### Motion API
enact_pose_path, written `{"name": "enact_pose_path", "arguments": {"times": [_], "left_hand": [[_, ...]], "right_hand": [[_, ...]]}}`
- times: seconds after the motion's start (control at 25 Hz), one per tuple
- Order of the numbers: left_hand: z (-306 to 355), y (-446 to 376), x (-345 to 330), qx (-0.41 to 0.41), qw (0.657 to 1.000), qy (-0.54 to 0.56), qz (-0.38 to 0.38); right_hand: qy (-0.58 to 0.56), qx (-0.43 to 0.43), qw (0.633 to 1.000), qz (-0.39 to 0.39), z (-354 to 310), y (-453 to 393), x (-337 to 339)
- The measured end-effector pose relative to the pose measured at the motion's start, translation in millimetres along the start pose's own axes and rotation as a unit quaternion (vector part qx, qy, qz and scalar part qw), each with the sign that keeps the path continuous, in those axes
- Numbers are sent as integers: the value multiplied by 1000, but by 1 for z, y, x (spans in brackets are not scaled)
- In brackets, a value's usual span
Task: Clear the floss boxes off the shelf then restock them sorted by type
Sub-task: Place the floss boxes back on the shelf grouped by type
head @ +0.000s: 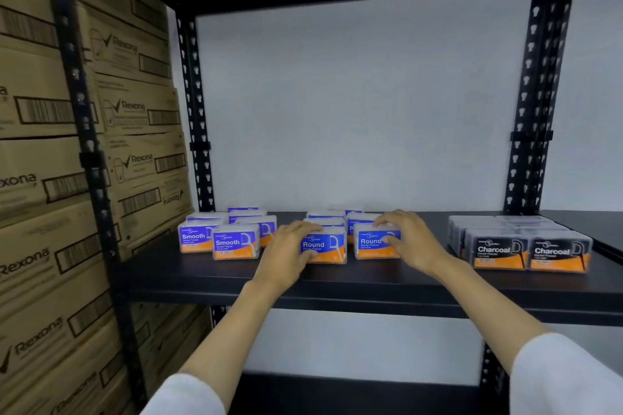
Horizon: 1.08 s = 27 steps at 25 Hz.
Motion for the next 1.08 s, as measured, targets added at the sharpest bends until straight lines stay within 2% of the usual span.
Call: {"name": "enact_pose_path", "arguments": {"times": [0.32,0.44,0.64,0.72,0.92,1.08], "left_hand": [[0,-18,-13,-23,999,31,-1],[-3,-29,-8,-21,998,51,14],[-16,-51,-19,5,992,70,-102],[-19,-51,-25,15,988,102,-114],[-21,-50,-29,12,988,117,-98],[-16,-50,-27,11,987,127,-96]], "right_hand": [[-28,0,999,-28,-4,-3,7],[-93,-17,994,-51,-10,-12,16],[-72,-65,972,-215,-12,-35,8],[-53,-81,962,-254,-7,-41,1],[5,-37,973,-226,7,-45,1],[-40,-42,975,-216,10,-43,4]]}}
Point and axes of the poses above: each hand's wrist, its own y-axis away from the middle knuckle, its own x-axis out of the back of the hand, z = x × y, the point moved 3 cm from there along -y, towards the middle knuckle, and after that the axes turned 9 degrees about -y, right-handed, at the moved point
